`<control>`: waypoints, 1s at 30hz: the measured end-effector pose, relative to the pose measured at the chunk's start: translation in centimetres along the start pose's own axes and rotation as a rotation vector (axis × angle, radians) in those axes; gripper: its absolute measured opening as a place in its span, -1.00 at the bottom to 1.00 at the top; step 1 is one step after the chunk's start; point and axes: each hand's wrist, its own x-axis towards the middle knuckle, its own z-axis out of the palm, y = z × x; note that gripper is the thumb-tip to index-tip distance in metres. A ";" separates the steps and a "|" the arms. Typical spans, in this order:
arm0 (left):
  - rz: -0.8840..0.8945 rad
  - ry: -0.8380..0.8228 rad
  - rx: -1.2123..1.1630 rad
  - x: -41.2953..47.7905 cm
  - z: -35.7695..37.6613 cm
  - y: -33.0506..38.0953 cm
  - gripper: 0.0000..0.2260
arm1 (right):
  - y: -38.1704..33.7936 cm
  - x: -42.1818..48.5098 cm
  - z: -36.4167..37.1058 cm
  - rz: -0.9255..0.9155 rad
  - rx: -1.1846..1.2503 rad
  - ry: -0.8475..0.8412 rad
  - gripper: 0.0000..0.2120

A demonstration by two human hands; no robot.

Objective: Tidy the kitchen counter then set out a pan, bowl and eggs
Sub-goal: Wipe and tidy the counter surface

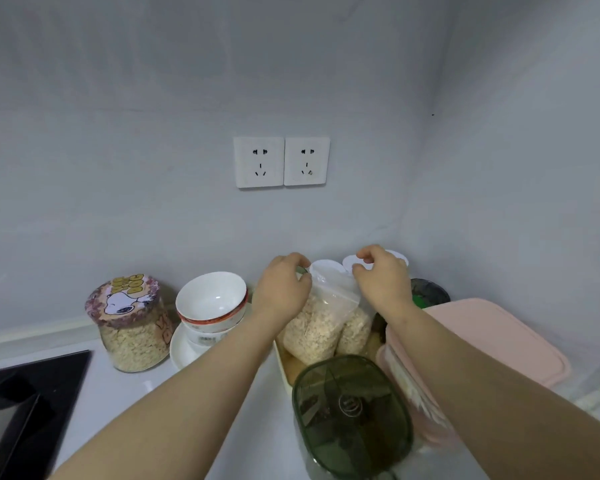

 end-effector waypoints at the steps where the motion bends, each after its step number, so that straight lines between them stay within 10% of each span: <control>1: -0.020 0.001 -0.040 -0.5 -0.9 0.0 -0.78 | -0.7 -0.6 -0.2 -0.022 -0.026 0.016 -0.74; 30: -0.220 -0.103 -0.353 -34.4 -16.1 -7.8 -0.90 | -12.0 -39.5 -0.5 0.229 0.423 -0.181 -0.80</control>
